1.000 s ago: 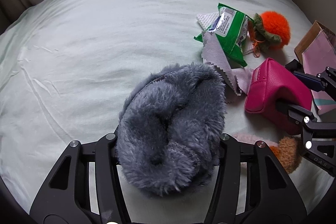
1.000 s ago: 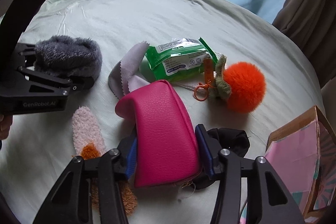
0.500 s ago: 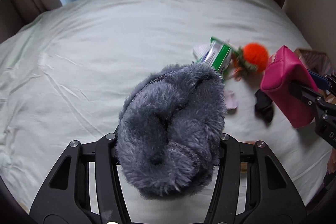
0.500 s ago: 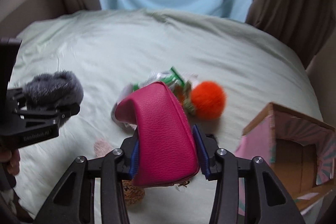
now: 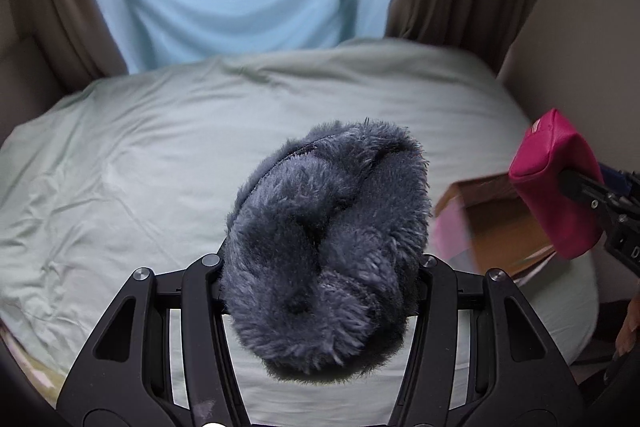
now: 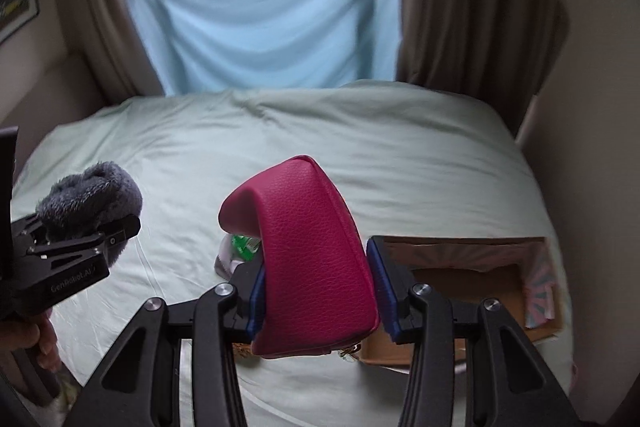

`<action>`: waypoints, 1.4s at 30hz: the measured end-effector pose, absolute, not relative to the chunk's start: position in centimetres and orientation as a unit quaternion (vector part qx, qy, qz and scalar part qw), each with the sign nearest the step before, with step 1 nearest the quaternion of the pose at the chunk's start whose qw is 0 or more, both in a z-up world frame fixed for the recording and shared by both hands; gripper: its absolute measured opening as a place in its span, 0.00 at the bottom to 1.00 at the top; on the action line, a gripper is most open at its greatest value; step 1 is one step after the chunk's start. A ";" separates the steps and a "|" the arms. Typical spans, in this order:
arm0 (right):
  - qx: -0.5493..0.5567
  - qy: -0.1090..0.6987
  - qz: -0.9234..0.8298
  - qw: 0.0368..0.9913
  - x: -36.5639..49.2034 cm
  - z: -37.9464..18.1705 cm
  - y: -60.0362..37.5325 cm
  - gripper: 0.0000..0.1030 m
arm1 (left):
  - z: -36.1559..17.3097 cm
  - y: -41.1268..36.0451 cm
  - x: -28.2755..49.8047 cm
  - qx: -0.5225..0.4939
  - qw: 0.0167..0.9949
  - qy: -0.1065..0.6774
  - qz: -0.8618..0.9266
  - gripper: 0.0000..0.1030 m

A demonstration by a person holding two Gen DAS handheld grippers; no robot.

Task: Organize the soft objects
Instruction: 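Carry the grey sock with the left tool while the right tool carries the pouch to the box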

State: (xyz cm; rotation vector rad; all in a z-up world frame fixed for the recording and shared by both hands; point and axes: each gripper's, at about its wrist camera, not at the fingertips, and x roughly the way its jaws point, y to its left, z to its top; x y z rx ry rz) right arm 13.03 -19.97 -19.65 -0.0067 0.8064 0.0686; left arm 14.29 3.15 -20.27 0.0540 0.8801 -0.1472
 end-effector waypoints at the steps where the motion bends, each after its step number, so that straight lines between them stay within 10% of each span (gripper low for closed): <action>1: 0.000 0.391 0.028 0.920 12.8 -18.8 -21.0 0.41 | -19.5 2.0 14.3 0.022 0.903 0.423 -0.075 0.47; 18: 0.052 0.427 -0.044 0.902 12.4 -17.7 -39.9 0.41 | -22.0 -19.5 14.9 -0.001 0.876 0.468 -0.115 0.47; 42: 0.152 0.582 -0.074 0.795 21.6 -37.5 -49.1 0.41 | -42.5 -31.5 23.3 0.066 0.771 0.624 -0.106 0.47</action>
